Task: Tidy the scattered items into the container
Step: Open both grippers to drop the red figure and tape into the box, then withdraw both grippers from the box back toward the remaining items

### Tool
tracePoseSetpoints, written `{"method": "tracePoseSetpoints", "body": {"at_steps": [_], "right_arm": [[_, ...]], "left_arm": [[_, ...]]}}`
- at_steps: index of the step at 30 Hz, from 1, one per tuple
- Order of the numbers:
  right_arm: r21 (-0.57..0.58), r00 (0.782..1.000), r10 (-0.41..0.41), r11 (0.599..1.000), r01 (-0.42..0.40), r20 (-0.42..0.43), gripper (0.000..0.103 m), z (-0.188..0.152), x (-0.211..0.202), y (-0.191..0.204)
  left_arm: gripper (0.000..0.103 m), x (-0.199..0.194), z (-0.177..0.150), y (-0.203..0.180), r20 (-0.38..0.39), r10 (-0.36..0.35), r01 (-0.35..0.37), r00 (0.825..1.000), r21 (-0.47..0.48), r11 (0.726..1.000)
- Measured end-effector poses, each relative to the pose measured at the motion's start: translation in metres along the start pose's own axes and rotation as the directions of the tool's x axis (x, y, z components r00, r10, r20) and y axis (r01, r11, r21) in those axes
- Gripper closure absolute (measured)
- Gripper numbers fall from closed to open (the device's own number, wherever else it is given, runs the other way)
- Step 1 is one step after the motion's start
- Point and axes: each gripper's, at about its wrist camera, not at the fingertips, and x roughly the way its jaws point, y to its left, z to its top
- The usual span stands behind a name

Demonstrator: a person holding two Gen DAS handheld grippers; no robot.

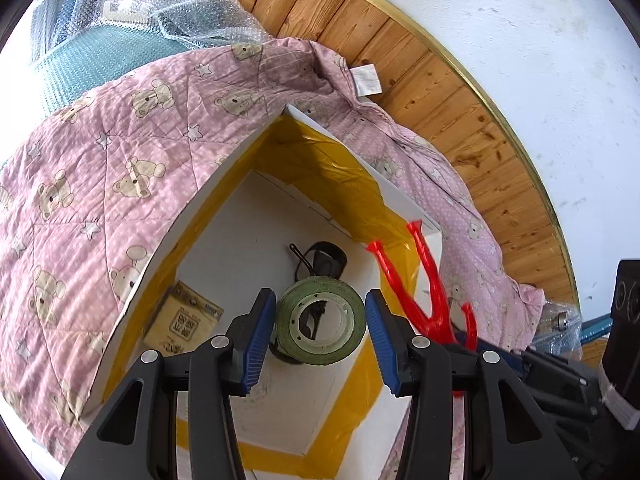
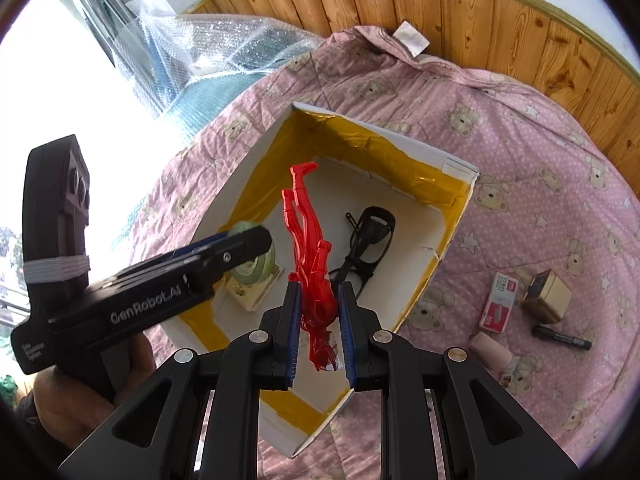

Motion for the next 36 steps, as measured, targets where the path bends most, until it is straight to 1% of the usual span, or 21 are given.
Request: {"method": "tracePoseSetpoints", "body": {"at_steps": [8, 13, 17, 18, 19, 20, 21, 23, 25, 29, 36], "right_arm": [[0.028, 0.997, 0.034, 0.999, -0.032, -0.068, 0.084, -0.002, 0.029, -0.006], [0.033, 0.991, 0.068, 0.997, -0.064, -0.119, 0.084, -0.007, 0.048, -0.003], [0.011, 0.981, 0.115, 0.993, -0.115, -0.158, 0.082, -0.013, 0.062, 0.007], [-0.004, 0.979, 0.120, 0.992, -0.122, -0.168, 0.067, -0.015, 0.066, 0.011], [-0.005, 0.976, 0.124, 0.992, -0.127, -0.180, 0.048, -0.017, 0.070, 0.012], [0.012, 0.973, 0.130, 0.991, -0.130, -0.193, 0.048, -0.020, 0.074, 0.011], [0.031, 0.968, 0.144, 0.990, -0.140, -0.208, 0.048, -0.023, 0.077, 0.009], [0.054, 0.961, 0.157, 0.987, -0.149, -0.229, 0.048, -0.027, 0.082, 0.005], [0.059, 0.960, 0.153, 0.988, -0.143, -0.232, 0.048, -0.031, 0.083, 0.002], [0.068, 0.957, 0.170, 0.985, -0.158, -0.235, 0.048, -0.033, 0.081, 0.003], [0.040, 0.960, 0.165, 0.986, -0.160, -0.226, 0.048, -0.035, 0.070, 0.013]], "left_arm": [[0.055, 0.022, 0.024, 0.010, -0.006, 0.021, -0.021, 1.000, -0.001, 1.000], [0.055, 0.035, 0.041, 0.019, -0.014, 0.028, -0.028, 1.000, -0.004, 1.000], [0.055, 0.054, 0.052, 0.018, -0.050, 0.048, -0.045, 0.998, 0.042, 0.998], [0.053, 0.059, 0.055, 0.018, -0.059, 0.053, -0.050, 0.997, 0.053, 0.997], [0.041, 0.063, 0.057, 0.018, -0.065, 0.058, -0.054, 0.996, 0.062, 0.997], [0.036, 0.064, 0.059, 0.019, -0.063, 0.063, -0.060, 0.996, 0.056, 0.997], [0.034, 0.065, 0.060, 0.020, -0.060, 0.067, -0.064, 0.996, 0.051, 0.997], [0.034, 0.063, 0.059, 0.022, -0.054, 0.066, -0.064, 0.996, 0.044, 0.997], [0.034, 0.061, 0.056, 0.025, -0.057, 0.066, -0.064, 0.996, 0.034, 0.997], [0.034, 0.056, 0.048, 0.030, -0.074, 0.067, -0.065, 0.995, 0.018, 0.998], [0.034, 0.037, 0.031, 0.031, -0.075, 0.060, -0.061, 0.995, 0.001, 0.998]]}}
